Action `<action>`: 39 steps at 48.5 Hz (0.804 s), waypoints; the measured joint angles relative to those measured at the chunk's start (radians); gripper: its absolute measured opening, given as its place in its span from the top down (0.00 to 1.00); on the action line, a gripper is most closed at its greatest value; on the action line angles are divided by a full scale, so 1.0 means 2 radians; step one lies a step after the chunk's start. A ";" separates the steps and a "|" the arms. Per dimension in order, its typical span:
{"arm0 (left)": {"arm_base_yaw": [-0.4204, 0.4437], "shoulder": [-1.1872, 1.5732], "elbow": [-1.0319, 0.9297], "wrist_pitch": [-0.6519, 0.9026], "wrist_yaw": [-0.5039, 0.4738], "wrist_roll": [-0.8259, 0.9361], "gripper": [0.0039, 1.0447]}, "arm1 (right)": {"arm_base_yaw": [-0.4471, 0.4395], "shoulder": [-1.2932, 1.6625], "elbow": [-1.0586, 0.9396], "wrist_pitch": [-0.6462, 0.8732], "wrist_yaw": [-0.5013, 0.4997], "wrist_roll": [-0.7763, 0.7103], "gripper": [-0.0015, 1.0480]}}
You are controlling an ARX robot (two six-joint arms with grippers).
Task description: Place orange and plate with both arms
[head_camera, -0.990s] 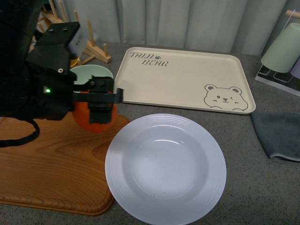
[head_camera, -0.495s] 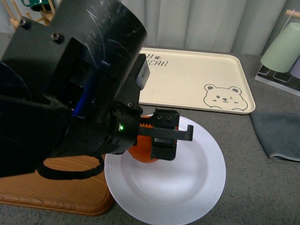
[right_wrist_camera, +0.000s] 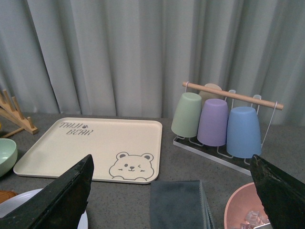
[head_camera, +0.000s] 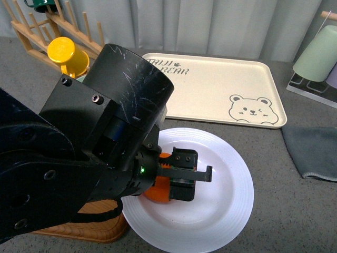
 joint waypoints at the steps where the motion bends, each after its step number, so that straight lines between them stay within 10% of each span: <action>1: 0.000 0.000 0.000 0.000 0.000 0.000 0.36 | 0.000 0.000 0.000 0.000 0.000 0.000 0.09; 11: -0.002 0.000 0.000 0.000 -0.006 -0.002 0.35 | 0.000 0.000 0.000 0.000 0.000 0.000 0.09; 20: 0.007 -0.011 -0.004 0.000 -0.003 -0.001 0.05 | 0.000 0.000 0.000 0.000 0.000 0.000 0.09; 39: 0.060 -0.162 -0.057 -0.019 -0.049 0.029 0.06 | 0.000 0.000 0.000 0.000 0.000 0.000 0.09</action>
